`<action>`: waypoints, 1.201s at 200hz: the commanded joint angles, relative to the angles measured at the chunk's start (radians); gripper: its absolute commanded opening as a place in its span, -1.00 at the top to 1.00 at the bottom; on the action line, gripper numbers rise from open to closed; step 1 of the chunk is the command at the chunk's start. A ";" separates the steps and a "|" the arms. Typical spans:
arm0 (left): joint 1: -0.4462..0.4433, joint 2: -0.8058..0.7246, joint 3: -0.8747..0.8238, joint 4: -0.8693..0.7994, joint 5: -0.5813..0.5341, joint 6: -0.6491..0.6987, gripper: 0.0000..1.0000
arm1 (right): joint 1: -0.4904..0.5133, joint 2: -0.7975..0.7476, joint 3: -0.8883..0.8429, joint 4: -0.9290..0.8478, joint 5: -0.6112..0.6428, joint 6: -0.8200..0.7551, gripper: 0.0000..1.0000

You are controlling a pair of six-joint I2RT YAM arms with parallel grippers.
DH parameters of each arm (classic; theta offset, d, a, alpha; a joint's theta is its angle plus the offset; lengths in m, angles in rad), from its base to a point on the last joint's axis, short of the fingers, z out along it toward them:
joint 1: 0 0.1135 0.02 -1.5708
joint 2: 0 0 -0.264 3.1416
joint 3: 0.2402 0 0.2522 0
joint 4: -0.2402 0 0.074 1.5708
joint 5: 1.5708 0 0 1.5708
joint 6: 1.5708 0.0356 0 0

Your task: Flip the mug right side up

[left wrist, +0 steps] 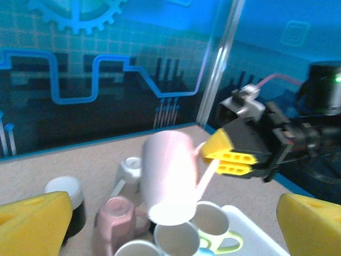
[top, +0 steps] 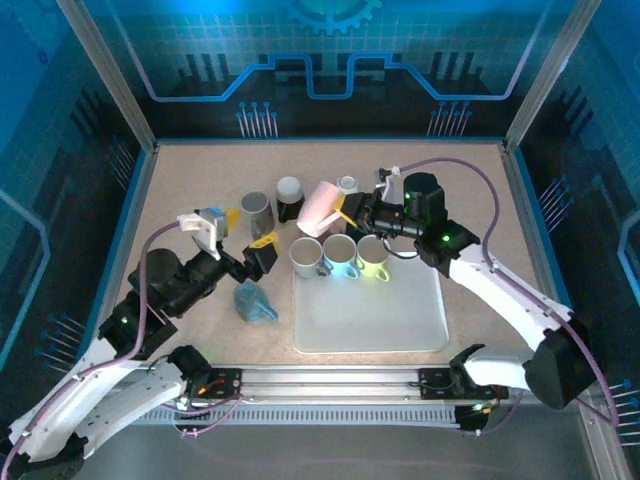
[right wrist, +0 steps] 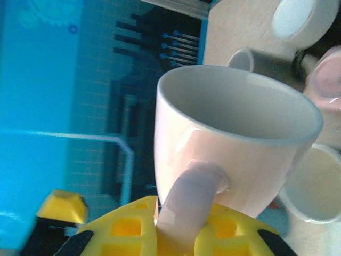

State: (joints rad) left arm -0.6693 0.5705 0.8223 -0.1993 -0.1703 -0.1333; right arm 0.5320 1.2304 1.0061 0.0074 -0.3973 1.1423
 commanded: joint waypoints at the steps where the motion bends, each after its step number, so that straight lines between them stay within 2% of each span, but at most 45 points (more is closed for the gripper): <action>1: 0.001 0.008 0.058 -0.168 -0.099 -0.030 -0.98 | 0.031 -0.080 0.063 -0.108 0.120 -0.405 1.00; 31: 0.001 0.012 0.061 -0.216 -0.103 -0.054 -0.98 | 0.075 -0.120 0.028 -0.161 0.211 -0.665 1.00; 74: 0.001 -0.012 0.030 -0.235 -0.106 -0.039 -0.98 | 0.218 -0.241 -0.048 -0.163 0.393 -1.061 1.00; 94: 0.001 -0.024 0.015 -0.227 -0.100 -0.039 -0.98 | 0.261 -0.312 -0.091 -0.156 0.470 -1.164 1.00; 107: 0.001 -0.025 0.009 -0.226 -0.092 -0.042 -0.98 | 0.292 -0.361 -0.120 -0.153 0.591 -1.195 1.00; 121: 0.001 -0.027 0.000 -0.223 -0.084 -0.042 -0.98 | 0.331 -0.425 -0.191 -0.128 0.704 -1.220 1.00; 141: 0.001 -0.029 -0.012 -0.215 -0.076 -0.043 -0.98 | 0.377 -0.501 -0.252 -0.131 0.931 -1.213 1.00; 168: 0.001 -0.029 -0.015 -0.206 -0.059 -0.045 -0.98 | 0.386 -0.611 -0.322 -0.185 1.150 -1.092 1.00; 206: 0.002 -0.031 -0.020 -0.205 -0.046 -0.053 -0.98 | 0.385 -0.733 -0.448 -0.257 1.312 -0.945 1.00; 240: 0.001 -0.045 -0.025 -0.201 -0.044 -0.055 -0.98 | 0.377 -0.729 -0.576 -0.162 1.313 -0.863 1.00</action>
State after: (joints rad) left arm -0.6693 0.5426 0.8101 -0.4152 -0.2314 -0.1787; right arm 0.9089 0.4976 0.4904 -0.2661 0.8341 0.1772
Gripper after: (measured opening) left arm 0.989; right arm 0.154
